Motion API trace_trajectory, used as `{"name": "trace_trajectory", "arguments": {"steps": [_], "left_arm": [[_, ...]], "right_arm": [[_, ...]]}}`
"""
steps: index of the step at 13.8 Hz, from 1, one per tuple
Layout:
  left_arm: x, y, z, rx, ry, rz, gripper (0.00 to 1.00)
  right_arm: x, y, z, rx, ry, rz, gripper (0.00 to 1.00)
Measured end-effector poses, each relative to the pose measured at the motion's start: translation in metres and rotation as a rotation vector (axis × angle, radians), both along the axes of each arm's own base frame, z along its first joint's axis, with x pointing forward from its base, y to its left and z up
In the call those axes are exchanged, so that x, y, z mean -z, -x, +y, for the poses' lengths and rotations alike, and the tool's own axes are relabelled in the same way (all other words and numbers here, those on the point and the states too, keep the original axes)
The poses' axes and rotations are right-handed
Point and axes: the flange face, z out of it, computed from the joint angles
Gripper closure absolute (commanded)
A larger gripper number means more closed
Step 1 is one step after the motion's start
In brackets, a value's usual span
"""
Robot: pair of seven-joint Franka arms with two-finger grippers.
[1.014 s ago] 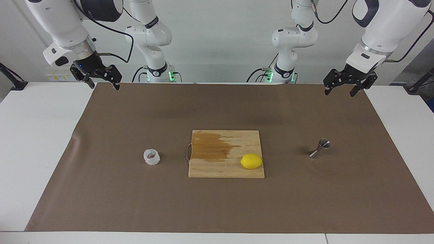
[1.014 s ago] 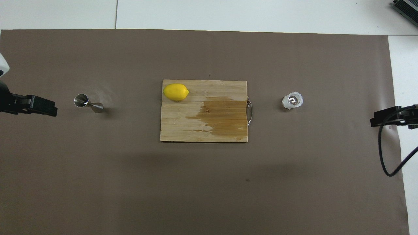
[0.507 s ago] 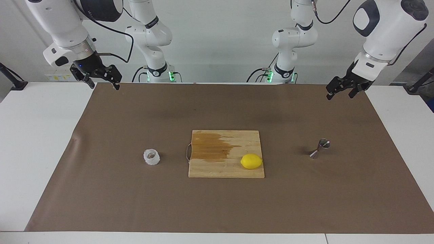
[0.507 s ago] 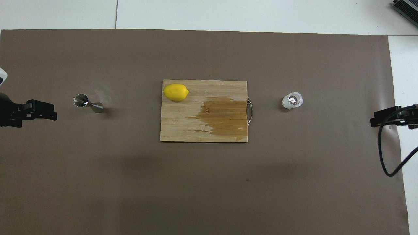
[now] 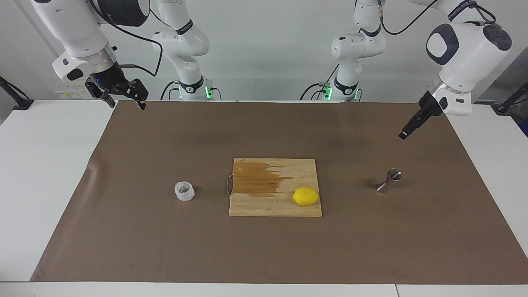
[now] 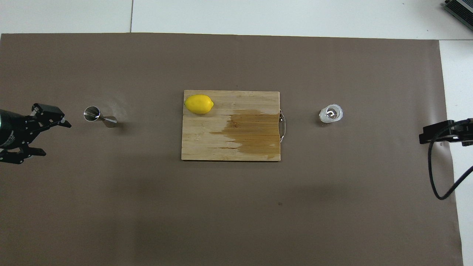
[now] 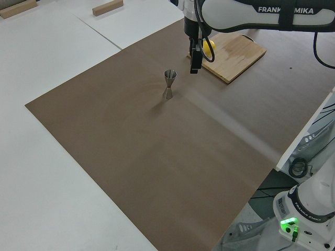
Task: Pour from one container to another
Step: 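Open the left gripper and reach toward the metal cup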
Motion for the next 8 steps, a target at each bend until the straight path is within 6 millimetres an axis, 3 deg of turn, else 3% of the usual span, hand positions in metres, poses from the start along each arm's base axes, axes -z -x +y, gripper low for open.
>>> {"name": "trace_trajectory", "arguments": {"steps": [8], "left_arm": [[0.048,0.006,0.014,-0.794,0.211,0.057,0.0]], "right_arm": [[0.0,0.0,0.0,0.0,0.0,0.0,0.0]]}}
